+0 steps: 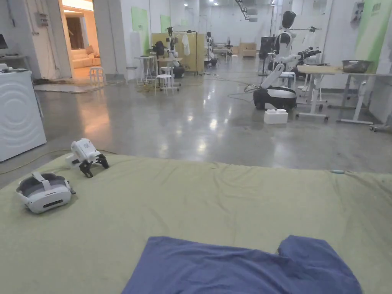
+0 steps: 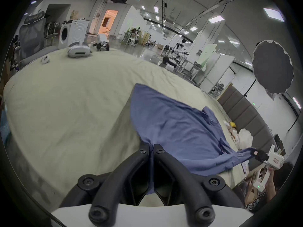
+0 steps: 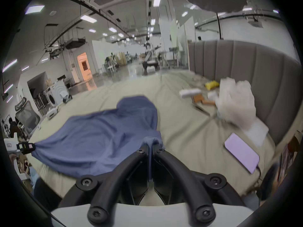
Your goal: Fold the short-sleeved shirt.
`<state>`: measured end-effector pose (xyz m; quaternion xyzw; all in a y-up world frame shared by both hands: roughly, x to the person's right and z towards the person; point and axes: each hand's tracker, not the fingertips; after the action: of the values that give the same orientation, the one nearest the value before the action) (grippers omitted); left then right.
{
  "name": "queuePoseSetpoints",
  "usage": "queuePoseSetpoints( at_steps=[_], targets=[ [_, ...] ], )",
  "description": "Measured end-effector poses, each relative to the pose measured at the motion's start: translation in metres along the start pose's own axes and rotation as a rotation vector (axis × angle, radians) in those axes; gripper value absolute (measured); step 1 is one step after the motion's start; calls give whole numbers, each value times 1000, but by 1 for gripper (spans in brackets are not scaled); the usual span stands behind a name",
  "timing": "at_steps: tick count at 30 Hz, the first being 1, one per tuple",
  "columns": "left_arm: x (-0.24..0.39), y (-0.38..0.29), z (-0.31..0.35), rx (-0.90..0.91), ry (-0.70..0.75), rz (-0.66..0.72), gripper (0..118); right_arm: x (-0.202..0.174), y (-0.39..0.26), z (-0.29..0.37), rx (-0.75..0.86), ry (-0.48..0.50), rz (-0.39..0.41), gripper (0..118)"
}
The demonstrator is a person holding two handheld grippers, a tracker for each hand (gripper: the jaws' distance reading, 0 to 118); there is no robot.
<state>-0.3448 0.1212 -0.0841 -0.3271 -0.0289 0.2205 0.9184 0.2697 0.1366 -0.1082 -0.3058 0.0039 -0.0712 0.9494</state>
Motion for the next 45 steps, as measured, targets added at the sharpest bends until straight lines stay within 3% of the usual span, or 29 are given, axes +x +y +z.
queuePoseSetpoints(
  at_steps=[6,8,9,10,11,12,15,20,24,26,27,28,29,30,31,32,38,41,42,45],
  targets=[
    [-15,-42,22,-78,18,35,0,8,-53,22,-75,-44,35,0],
    [-19,-47,12,-152,44,21,30,12,-56,15,-119,-28,-12,7],
    [-21,-48,7,-167,71,25,59,15,-57,9,-149,-25,-26,26],
    [-24,-51,3,-174,88,22,92,18,-59,4,-155,-38,-25,71],
    [-26,-53,-1,-176,121,27,102,21,-62,-1,-178,-53,-40,91],
    [-26,-53,0,-164,151,33,101,23,-64,0,-197,-56,-52,91],
    [-10,-48,26,28,214,-16,101,21,-60,24,-87,-71,-76,89],
    [66,-23,104,470,156,-308,101,-23,-21,102,241,36,48,89],
    [131,-17,155,637,142,-407,100,-68,0,155,465,88,87,88],
    [150,-24,169,696,102,-419,85,-86,3,170,526,86,122,88],
    [160,-27,175,719,79,-420,70,-94,3,176,559,79,147,87],
    [167,-29,178,726,64,-432,46,-101,5,178,590,72,179,81],
    [173,-30,182,724,56,-459,33,-107,6,181,596,64,212,73],
    [177,-31,183,727,55,-482,24,-113,8,184,594,66,238,56],
    [182,-33,186,732,54,-507,11,-117,8,186,599,72,235,22],
    [184,-35,190,741,48,-515,0,-119,10,186,605,84,230,1],
    [184,-33,202,737,43,-552,0,-122,13,185,605,106,229,0],
    [169,-26,197,680,45,-478,0,-117,14,181,587,124,190,0],
    [159,-20,186,593,57,-437,7,-115,14,180,579,129,175,0],
    [119,-18,142,379,122,-316,70,-110,9,171,536,131,151,0]
  ],
)
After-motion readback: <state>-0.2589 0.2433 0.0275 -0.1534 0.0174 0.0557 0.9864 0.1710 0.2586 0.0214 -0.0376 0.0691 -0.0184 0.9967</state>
